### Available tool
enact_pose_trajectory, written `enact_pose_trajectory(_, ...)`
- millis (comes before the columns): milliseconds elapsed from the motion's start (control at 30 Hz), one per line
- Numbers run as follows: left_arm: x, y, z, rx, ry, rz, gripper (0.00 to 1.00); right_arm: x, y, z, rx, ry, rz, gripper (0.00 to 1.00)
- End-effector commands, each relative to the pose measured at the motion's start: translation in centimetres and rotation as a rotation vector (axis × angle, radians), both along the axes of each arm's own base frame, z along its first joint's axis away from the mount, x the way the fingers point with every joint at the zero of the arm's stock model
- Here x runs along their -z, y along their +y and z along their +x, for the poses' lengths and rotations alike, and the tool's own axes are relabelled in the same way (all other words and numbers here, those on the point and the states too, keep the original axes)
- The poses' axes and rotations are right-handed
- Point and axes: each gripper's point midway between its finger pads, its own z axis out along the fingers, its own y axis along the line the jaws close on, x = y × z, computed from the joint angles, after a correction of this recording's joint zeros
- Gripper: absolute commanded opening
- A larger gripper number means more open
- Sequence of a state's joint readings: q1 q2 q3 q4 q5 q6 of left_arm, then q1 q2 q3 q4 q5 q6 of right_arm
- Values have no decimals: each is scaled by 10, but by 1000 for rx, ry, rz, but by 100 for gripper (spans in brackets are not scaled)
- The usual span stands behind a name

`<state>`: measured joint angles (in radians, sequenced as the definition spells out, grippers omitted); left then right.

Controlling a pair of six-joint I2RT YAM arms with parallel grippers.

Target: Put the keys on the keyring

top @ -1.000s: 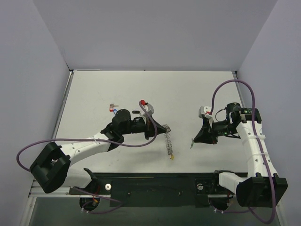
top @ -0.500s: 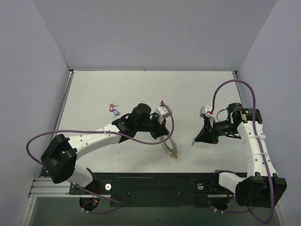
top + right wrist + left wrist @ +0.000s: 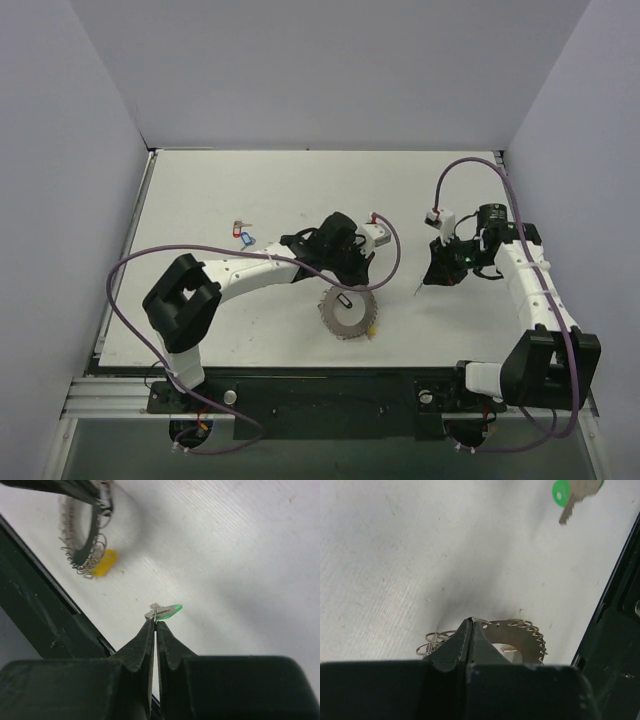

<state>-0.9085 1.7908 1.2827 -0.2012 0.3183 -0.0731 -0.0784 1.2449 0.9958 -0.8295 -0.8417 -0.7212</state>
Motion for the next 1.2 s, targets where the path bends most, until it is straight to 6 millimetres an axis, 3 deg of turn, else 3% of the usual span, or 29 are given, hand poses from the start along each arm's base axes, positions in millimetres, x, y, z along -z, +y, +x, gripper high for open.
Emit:
enact_pose_trajectory(0, 7, 7, 12, -81, 5, -11, 0, 26, -26, 16, 182, 143, -131, 0)
enact_pose_trajectory(167, 20, 20, 29, -187, 36, -24, 0, 49, -50, 23, 244, 221, -301, 0)
enact_pose_trajectory(300, 24, 26, 40, -243, 48, -35, 0, 62, -54, 32, 238, 262, -399, 0)
enact_pose_trajectory(567, 16, 29, 45, -280, 30, -109, 0, 85, -37, 53, 184, 343, -466, 0)
enact_pose_trajectory(833, 17, 30, 40, -276, 40, -125, 0, 95, -26, 83, 188, 350, -482, 0)
enact_pose_trajectory(1167, 5, 33, 35, -275, 27, -169, 0, 108, -17, 102, 195, 384, -499, 0)
